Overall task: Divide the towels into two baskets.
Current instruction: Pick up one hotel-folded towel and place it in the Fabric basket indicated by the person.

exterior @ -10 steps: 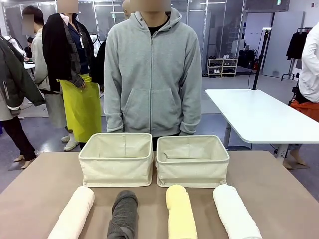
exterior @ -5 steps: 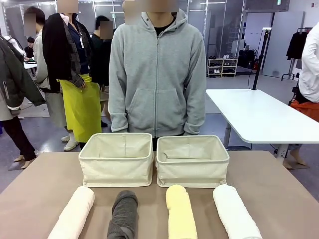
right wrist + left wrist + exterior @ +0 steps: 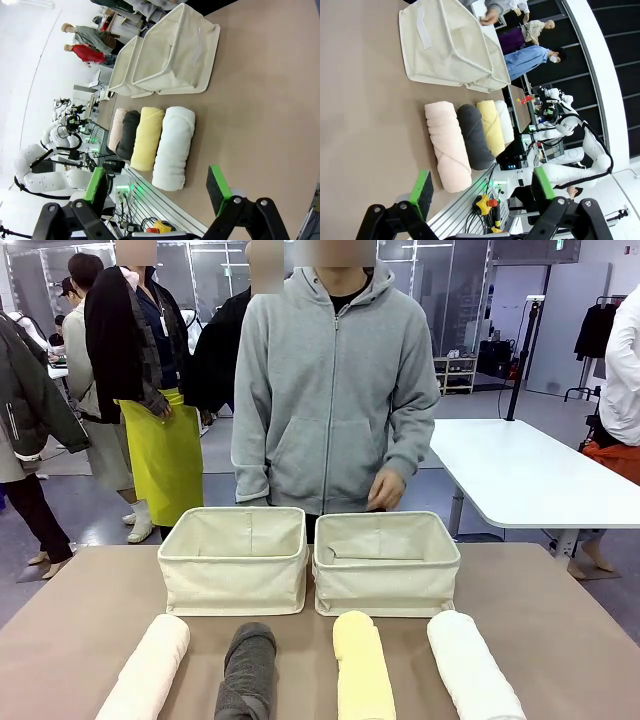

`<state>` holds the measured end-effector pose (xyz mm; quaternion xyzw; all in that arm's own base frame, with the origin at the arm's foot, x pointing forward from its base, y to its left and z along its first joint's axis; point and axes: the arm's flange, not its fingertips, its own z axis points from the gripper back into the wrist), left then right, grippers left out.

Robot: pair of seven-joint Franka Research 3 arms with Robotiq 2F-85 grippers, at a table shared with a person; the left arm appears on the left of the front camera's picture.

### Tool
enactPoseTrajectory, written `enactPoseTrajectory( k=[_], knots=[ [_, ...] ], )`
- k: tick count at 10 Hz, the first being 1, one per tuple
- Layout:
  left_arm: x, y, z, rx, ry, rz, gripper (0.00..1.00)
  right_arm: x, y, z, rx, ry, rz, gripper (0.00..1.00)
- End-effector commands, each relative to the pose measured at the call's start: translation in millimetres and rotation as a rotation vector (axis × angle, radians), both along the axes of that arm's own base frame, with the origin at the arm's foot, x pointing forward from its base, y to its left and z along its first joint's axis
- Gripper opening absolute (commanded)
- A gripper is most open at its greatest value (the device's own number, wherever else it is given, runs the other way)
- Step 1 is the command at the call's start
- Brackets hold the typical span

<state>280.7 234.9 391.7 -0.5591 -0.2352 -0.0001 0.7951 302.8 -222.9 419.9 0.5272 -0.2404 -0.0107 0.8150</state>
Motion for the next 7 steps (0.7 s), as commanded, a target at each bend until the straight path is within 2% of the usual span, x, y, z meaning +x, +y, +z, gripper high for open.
enactPoseTrajectory(
  k=[1,7],
  knots=[
    [-2.4,1.5,2.4,-0.007,-0.006,0.006,1.00,-0.9,-0.5,1.5,0.010,-0.009,0.000,1.00],
    [-2.4,1.5,2.4,-0.007,-0.006,0.006,1.00,-0.9,-0.5,1.5,0.010,-0.009,0.000,1.00]
  ],
)
